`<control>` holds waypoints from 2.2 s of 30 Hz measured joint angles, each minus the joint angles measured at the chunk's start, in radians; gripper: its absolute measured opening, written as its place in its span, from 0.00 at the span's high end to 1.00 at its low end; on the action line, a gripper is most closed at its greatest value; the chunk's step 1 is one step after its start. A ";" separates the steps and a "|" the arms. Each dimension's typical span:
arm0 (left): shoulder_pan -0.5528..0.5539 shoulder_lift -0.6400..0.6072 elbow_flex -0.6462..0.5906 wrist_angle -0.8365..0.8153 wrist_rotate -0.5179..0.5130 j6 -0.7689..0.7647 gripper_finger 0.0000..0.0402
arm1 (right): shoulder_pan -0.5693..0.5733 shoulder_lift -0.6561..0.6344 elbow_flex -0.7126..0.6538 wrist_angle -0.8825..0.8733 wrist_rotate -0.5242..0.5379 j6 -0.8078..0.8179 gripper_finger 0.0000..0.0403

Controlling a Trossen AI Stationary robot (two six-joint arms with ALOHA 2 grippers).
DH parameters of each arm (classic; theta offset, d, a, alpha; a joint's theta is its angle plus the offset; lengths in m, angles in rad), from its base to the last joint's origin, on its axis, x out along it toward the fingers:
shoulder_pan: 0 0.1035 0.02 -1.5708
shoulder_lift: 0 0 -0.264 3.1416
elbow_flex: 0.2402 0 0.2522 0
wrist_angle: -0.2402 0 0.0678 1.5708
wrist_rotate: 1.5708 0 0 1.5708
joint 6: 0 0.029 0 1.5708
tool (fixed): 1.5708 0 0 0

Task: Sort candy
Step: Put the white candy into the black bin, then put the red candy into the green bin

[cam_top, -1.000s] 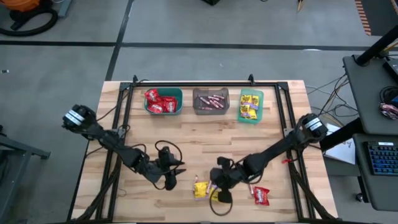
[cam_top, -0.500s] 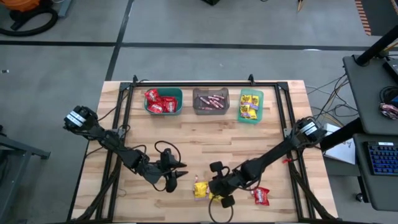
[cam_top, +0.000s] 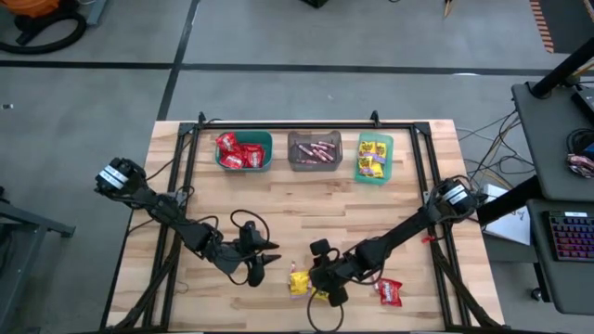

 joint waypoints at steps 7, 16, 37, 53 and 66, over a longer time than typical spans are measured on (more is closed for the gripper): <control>-0.001 0.000 0.000 0.000 0.000 0.000 0.65 | -0.022 0.023 -0.015 0.036 -0.043 -0.022 0.67; 0.000 0.000 0.000 0.004 0.000 0.000 0.65 | -0.055 0.115 -0.007 0.063 -0.054 -0.035 0.71; 0.001 -0.032 0.000 0.002 0.010 0.072 0.65 | -0.190 -0.133 -0.013 -0.132 0.072 -0.146 0.89; 0.031 -0.198 0.000 -0.046 -0.052 0.245 0.65 | -1.063 -0.252 -0.010 -0.190 -0.331 -0.281 0.89; 0.031 -0.171 0.000 -0.079 -0.050 0.175 0.65 | -1.102 -0.177 0.062 -0.214 -0.367 -0.199 0.54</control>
